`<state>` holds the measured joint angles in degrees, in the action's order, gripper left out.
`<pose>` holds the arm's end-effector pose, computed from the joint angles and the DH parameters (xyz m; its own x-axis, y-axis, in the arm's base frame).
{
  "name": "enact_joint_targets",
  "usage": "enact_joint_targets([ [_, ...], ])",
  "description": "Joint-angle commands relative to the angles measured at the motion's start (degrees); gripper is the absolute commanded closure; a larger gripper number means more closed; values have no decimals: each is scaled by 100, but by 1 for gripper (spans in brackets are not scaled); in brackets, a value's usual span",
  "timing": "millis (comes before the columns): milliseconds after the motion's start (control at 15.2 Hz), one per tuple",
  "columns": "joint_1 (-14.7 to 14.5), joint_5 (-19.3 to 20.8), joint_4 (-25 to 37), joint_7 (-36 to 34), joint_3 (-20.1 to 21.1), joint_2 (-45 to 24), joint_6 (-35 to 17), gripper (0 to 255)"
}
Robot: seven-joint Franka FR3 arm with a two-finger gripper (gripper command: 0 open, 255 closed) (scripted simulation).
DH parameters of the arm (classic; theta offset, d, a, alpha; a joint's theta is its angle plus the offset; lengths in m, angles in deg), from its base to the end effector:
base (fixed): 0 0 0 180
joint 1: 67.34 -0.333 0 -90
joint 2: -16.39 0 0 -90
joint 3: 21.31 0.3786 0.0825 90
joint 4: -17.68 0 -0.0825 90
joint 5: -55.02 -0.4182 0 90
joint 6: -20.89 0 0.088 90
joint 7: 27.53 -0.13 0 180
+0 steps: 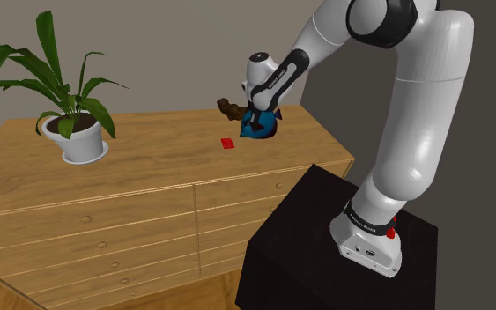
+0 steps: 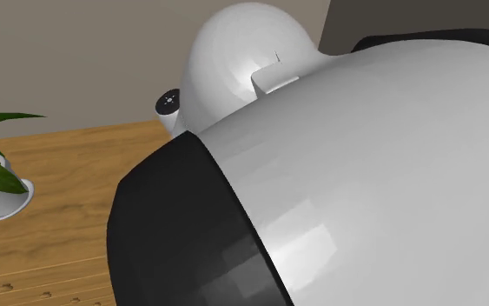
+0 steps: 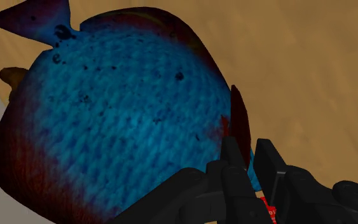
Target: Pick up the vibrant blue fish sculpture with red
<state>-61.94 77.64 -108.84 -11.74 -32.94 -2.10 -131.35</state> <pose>0.5843 -0.1707 0.2554 0.9457 0.3249 -0.0085 0.3133 -0.9044 0.2897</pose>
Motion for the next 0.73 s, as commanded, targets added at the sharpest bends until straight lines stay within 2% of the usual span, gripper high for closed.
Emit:
enact_joint_targets([
  [0,5,-36,14,59,18,131,135,255],
  [660,9,-166,73,270,69,621,670,255],
])
